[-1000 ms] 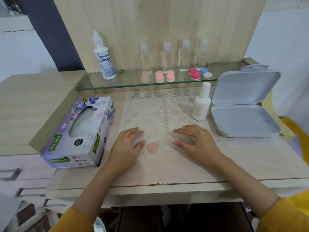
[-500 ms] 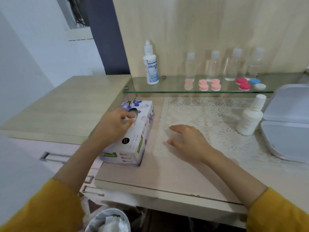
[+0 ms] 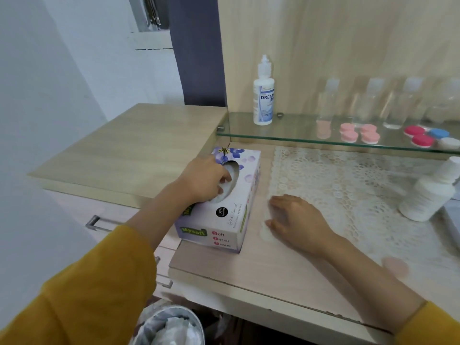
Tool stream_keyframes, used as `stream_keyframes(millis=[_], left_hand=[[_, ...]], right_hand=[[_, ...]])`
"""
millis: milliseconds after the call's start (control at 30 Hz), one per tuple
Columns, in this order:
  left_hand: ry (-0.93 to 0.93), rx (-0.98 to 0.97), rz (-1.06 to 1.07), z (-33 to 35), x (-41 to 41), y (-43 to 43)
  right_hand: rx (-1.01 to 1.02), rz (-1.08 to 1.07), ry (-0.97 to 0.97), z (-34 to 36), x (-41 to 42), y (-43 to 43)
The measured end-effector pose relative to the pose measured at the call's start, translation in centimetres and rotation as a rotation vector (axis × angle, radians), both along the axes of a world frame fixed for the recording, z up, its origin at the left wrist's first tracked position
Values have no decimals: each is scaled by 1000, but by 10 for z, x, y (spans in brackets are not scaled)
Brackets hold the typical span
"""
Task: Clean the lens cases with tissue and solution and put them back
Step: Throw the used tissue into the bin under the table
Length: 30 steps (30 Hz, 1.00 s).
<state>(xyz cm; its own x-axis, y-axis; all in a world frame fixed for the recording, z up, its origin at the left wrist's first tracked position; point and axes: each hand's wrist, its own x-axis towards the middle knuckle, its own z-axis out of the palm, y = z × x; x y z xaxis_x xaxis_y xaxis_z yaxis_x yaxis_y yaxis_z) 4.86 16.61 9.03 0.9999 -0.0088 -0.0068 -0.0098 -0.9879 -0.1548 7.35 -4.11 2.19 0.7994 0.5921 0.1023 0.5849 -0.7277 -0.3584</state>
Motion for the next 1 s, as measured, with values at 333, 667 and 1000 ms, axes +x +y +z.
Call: stream_keyframes(millis=[333,667,1000], left_hand=[[-81,-100,-22,-8,3,6],[-259,-384,-43,12,2,5],[-411,-533,-267,53,-1,-49]], right_hand=[[15,5,-23,0,-2,1],[73,15,9,-1,0,-3],[621,-122,-95,34,2,-29]])
